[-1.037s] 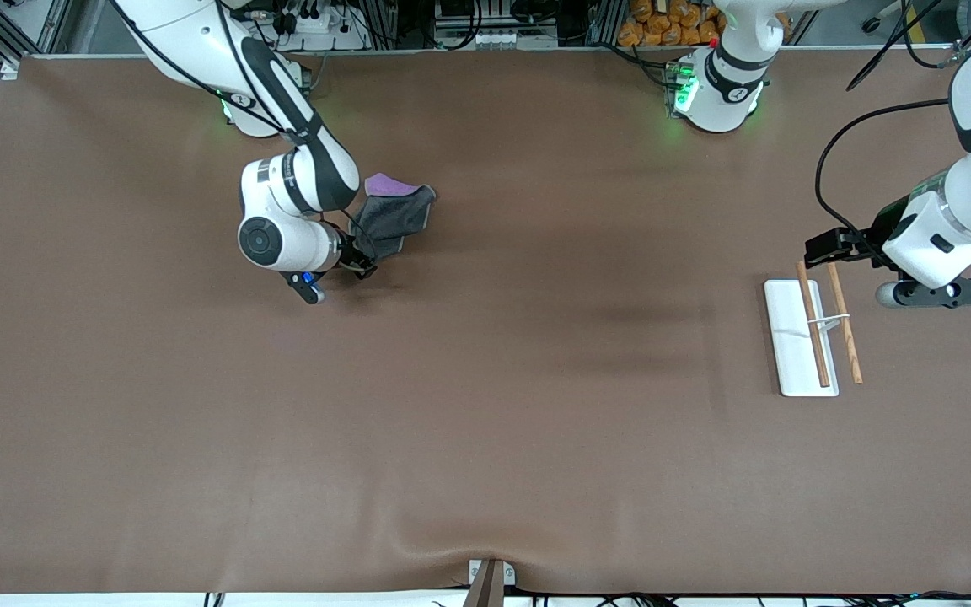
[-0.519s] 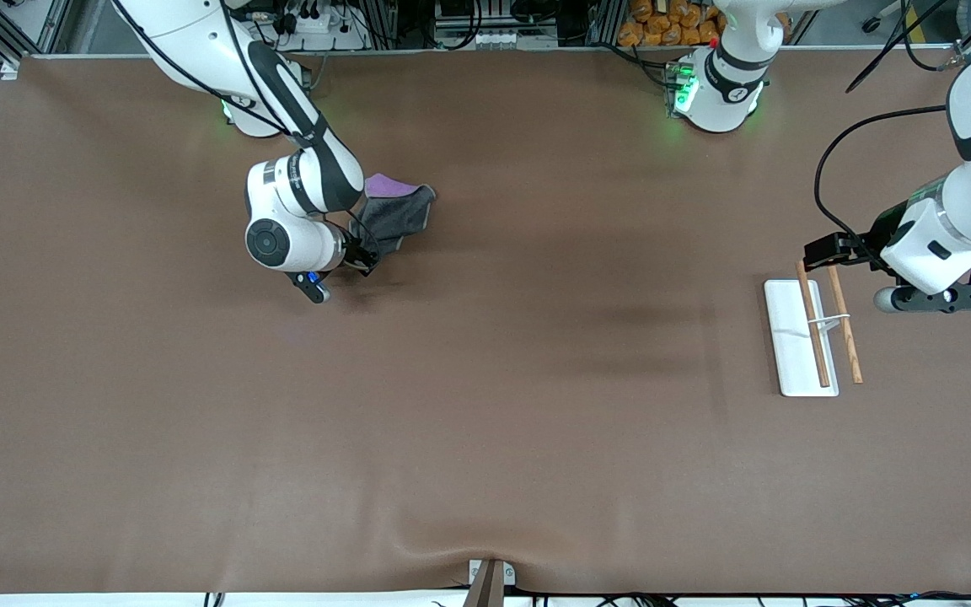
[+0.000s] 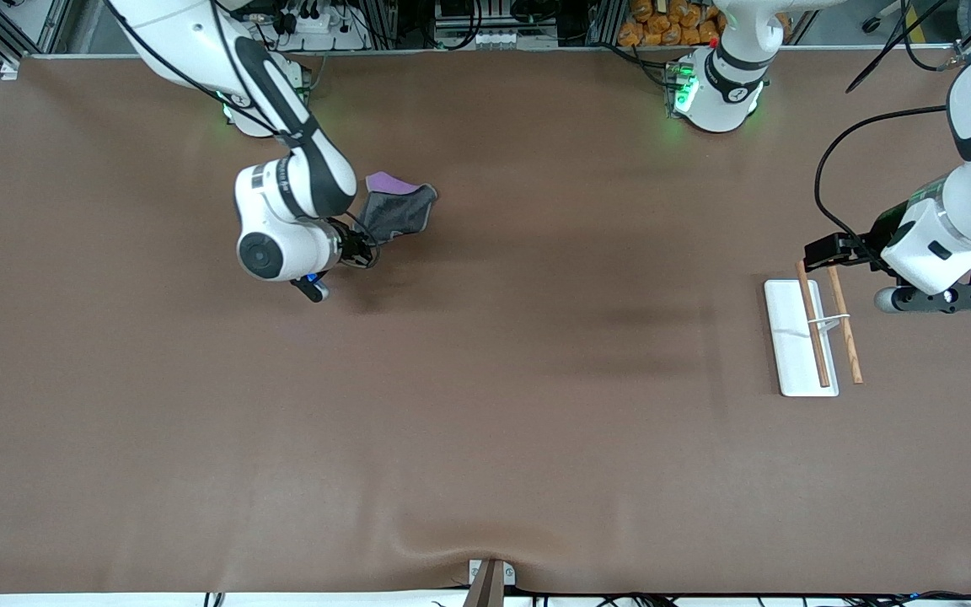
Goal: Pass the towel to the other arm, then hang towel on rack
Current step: 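Lift the towel with the right gripper while the left gripper approaches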
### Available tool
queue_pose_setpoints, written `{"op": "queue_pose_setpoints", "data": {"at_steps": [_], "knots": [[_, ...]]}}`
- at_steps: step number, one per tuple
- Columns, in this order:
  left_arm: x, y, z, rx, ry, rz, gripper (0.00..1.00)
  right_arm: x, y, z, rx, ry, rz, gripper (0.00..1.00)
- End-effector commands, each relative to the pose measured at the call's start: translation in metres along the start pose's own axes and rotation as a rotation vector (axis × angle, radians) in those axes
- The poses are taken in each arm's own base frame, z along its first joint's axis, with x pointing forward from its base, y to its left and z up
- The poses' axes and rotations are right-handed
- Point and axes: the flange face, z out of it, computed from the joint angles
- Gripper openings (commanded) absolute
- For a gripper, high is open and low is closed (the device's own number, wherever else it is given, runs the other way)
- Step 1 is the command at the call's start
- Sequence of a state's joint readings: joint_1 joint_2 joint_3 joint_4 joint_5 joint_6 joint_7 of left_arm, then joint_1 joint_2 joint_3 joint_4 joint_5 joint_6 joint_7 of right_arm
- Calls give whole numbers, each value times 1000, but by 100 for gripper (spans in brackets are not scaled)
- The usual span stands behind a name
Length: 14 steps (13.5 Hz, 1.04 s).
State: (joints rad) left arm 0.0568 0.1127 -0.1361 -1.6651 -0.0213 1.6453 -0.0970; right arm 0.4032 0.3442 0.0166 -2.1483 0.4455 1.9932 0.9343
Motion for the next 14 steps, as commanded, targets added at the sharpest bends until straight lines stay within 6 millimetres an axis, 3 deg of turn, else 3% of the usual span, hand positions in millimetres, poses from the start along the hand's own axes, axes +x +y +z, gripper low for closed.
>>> {"op": "queue_pose_setpoints", "data": {"at_steps": [1,6,7,10,11,14], "knots": [[-1,0,-6,-3,19,24,100,-21,-10,-81,16,-94,49,0],[-1,26,-33,-21,75,44,100,-95,-51,-223,179,-79,86,0],[-1,36,-37,-21,84,58,100,-111,-62,-240,217,-81,103,0],[6,56,-34,-41,93,16,100,-145,-106,-259,280,-115,221,0],[7,71,-30,-64,88,-10,100,-155,-122,-262,301,-115,247,0],[18,98,-20,-120,107,-116,100,-181,-163,-272,485,-129,347,0]]}}
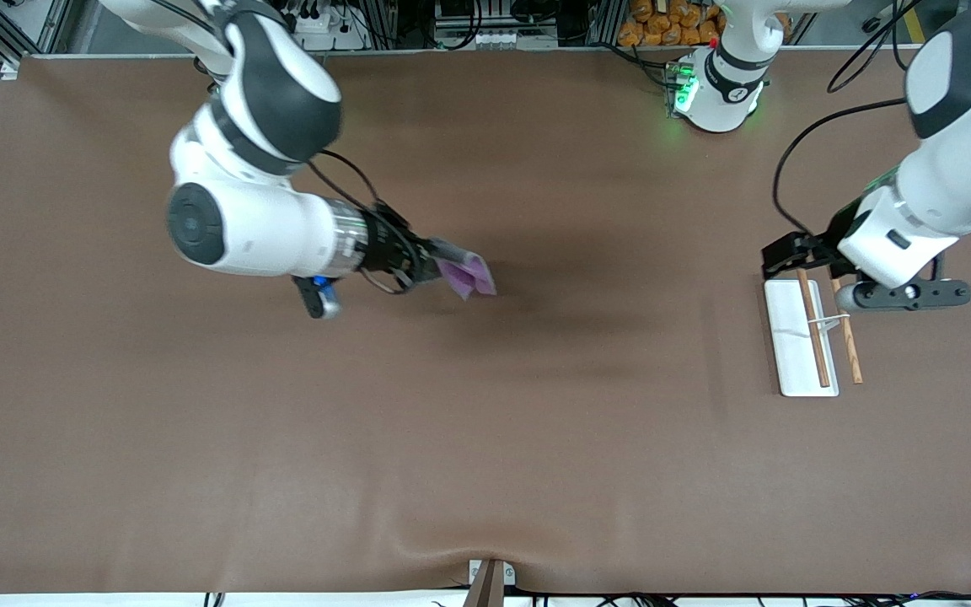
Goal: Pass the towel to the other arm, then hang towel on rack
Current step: 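Lift the towel with the right gripper while the left gripper approaches, then grasp the hanging towel with the left gripper beside the right gripper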
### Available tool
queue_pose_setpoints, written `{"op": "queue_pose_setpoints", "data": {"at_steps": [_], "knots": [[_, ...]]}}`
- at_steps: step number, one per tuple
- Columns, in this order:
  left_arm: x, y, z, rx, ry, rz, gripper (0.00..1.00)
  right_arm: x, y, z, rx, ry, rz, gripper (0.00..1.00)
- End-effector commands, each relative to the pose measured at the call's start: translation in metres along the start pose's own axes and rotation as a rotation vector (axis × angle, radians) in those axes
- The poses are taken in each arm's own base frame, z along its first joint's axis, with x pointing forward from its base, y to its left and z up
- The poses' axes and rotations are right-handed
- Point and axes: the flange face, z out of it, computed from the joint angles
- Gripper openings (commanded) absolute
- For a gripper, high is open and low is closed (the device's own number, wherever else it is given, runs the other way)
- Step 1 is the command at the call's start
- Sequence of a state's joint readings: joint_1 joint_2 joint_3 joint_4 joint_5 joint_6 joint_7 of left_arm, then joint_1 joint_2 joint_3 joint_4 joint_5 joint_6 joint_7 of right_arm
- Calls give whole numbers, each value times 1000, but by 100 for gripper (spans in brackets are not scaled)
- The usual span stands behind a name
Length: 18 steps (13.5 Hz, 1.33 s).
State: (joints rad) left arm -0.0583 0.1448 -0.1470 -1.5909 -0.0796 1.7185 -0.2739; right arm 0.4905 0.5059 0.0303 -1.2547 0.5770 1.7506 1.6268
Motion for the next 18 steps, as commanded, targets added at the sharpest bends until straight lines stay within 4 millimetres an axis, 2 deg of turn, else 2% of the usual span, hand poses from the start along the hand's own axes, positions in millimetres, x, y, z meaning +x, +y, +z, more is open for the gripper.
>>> {"op": "queue_pose_setpoints", "data": {"at_steps": [1,4,6,7,11,12,13,16,18], "knots": [[15,23,10,-79,11,-108,100,-28,-33,6,152,-71,85,0],[36,45,20,-199,8,-203,100,-33,-52,-6,318,-221,178,0],[52,52,26,-268,28,-308,100,-40,-56,-2,378,-245,194,0],[57,59,27,-300,35,-344,100,-48,-58,7,412,-251,191,0],[73,65,39,-411,57,-414,100,-75,-62,37,548,-275,193,0],[77,68,42,-457,49,-437,100,-77,-62,44,552,-272,190,0],[77,79,47,-485,29,-447,100,-77,-63,45,562,-273,191,0],[74,94,59,-490,-17,-530,100,-80,-62,47,566,-274,186,0],[66,119,70,-481,-59,-587,100,-80,-62,47,565,-273,185,0]]}}
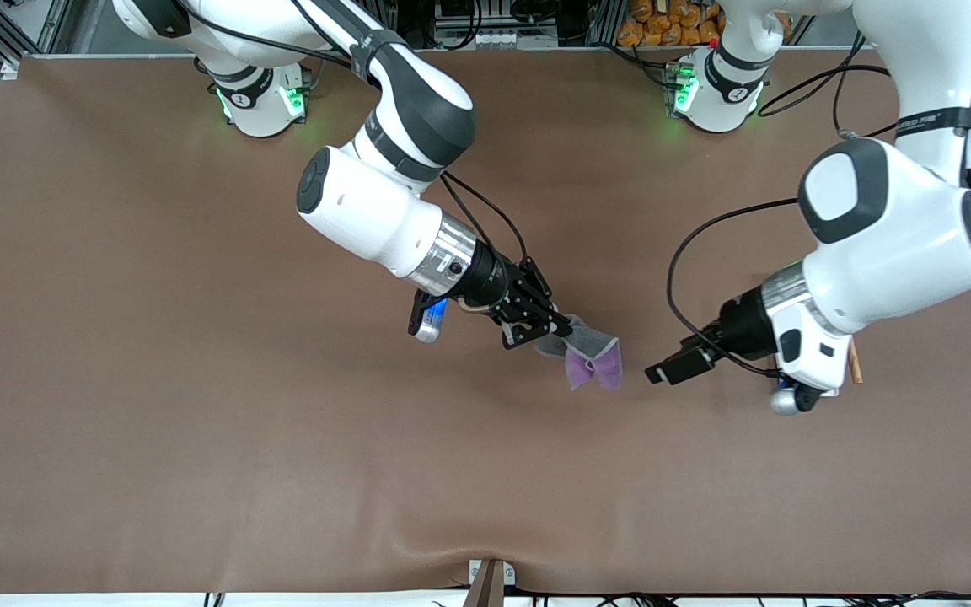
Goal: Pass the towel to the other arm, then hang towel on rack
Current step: 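Grasp the hanging towel with the left gripper beside the right gripper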
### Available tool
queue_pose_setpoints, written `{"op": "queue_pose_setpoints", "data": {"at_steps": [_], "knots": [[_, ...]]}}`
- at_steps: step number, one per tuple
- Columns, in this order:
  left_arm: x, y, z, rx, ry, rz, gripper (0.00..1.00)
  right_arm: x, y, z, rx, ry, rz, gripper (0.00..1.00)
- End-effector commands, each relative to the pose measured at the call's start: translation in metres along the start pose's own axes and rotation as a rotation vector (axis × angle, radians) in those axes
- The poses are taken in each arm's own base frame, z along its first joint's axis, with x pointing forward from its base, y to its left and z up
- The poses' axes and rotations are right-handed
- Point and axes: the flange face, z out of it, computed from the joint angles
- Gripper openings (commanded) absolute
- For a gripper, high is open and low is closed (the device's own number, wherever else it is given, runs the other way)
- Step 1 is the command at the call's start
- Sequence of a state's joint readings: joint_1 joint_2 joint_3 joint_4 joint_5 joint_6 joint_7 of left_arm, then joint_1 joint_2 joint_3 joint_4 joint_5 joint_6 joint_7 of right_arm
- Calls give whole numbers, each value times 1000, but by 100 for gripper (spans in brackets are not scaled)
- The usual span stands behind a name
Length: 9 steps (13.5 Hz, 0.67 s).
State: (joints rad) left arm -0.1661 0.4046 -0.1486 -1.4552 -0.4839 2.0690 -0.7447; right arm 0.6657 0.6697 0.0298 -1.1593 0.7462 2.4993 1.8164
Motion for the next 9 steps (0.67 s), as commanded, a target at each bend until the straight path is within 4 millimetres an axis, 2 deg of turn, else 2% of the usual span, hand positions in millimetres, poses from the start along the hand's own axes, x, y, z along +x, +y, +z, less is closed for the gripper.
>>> {"op": "queue_pose_setpoints", "data": {"at_steps": [1,2,5,7,8,9], "knots": [[-10,16,20,-18,-12,-109,100,-5,-3,1,6,-19,14,0],[-7,20,16,-44,-4,-168,100,-5,-3,1,6,-19,13,0],[-18,27,35,-38,-36,-263,100,-4,-3,2,4,-16,11,0],[-17,25,45,-29,-51,-333,100,-5,-3,1,0,-15,9,0],[-25,29,50,-28,-64,-357,100,-5,-2,2,-3,-13,8,0],[-24,29,50,-37,-79,-384,95,-4,-2,2,-5,-11,5,0]]}}
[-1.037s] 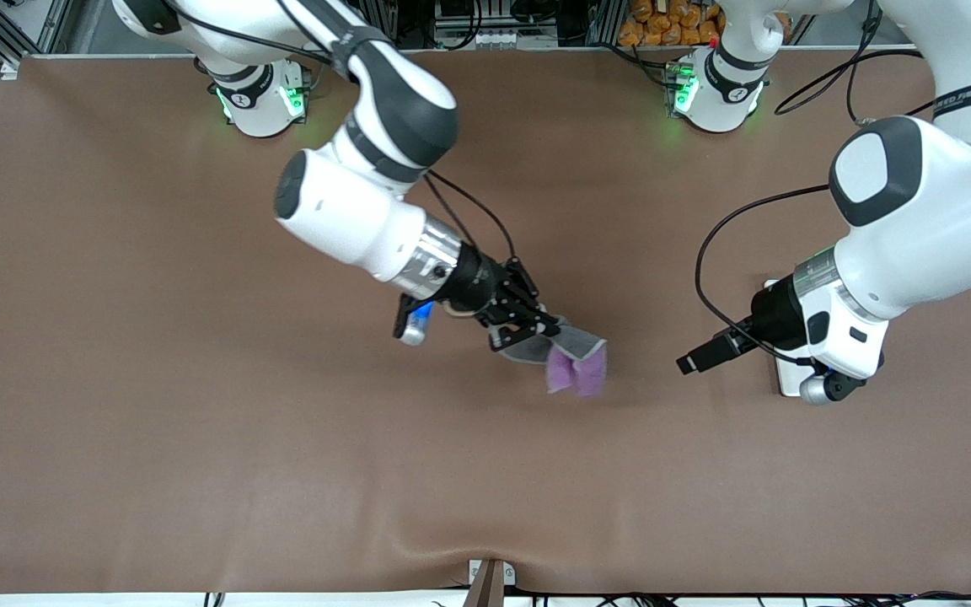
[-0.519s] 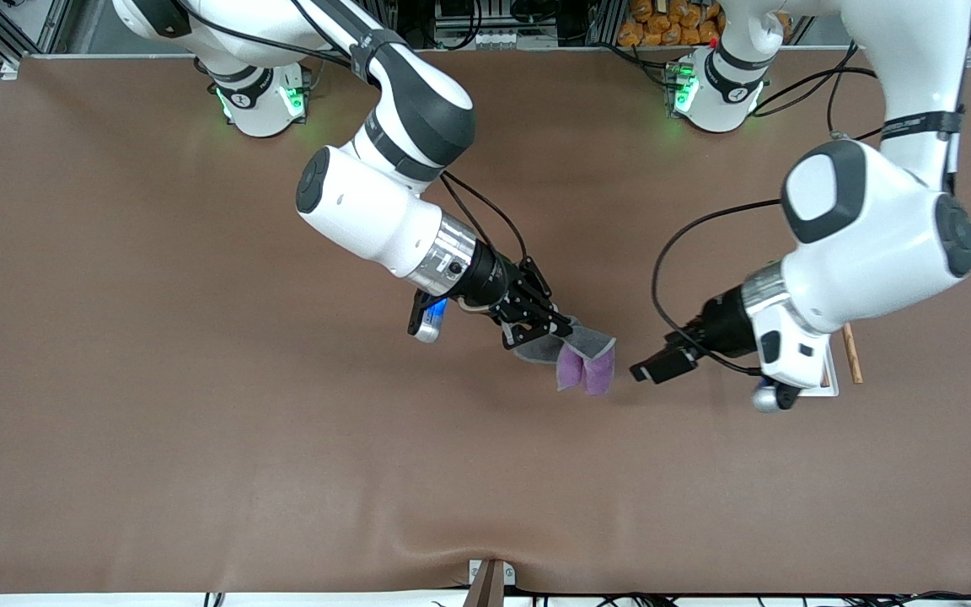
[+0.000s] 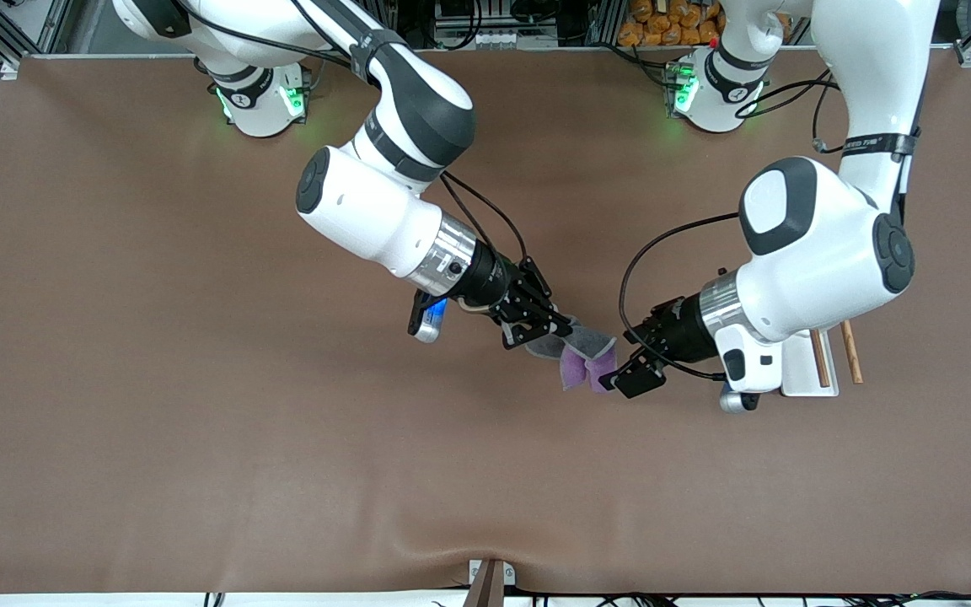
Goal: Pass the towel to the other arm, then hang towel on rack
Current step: 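Grasp the hanging towel with the left gripper beside the right gripper, then carry the towel to the dowel rack with the left gripper while the right gripper withdraws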
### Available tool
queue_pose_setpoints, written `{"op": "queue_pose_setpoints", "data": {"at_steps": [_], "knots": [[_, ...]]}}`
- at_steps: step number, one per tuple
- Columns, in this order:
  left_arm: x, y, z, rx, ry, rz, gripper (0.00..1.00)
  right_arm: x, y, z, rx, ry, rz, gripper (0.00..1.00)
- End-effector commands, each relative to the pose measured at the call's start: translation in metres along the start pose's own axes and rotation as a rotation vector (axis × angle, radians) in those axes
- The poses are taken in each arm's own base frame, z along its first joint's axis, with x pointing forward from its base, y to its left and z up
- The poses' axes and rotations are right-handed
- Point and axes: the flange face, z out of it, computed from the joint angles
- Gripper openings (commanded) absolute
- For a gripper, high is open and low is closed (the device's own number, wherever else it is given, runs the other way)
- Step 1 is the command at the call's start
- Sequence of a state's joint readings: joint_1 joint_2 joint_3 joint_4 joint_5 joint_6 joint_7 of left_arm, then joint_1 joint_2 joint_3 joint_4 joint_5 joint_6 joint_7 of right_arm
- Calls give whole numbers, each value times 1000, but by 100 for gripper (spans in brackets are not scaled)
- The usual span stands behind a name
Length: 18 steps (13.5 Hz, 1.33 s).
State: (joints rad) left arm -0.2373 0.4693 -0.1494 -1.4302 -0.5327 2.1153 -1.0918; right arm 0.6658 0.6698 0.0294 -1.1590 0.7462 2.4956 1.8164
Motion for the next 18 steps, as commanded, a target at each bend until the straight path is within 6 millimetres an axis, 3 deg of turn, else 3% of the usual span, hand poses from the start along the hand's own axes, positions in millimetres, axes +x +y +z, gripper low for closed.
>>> {"op": "queue_pose_setpoints", "data": {"at_steps": [1,8,11,17,18], "knots": [[-5,8,-1,-36,-49,-74,89,-4,-2,2,-10,-9,5,0],[3,5,3,-40,-76,-106,43,-5,-2,2,-12,-9,3,0],[5,5,2,-37,-73,-102,1,-4,-1,2,-12,-4,-2,0],[13,1,-12,-25,-61,5,0,0,-3,-2,-55,16,-4,0],[32,-5,-23,-15,-55,14,0,1,-3,-3,-75,21,-2,50]]}}
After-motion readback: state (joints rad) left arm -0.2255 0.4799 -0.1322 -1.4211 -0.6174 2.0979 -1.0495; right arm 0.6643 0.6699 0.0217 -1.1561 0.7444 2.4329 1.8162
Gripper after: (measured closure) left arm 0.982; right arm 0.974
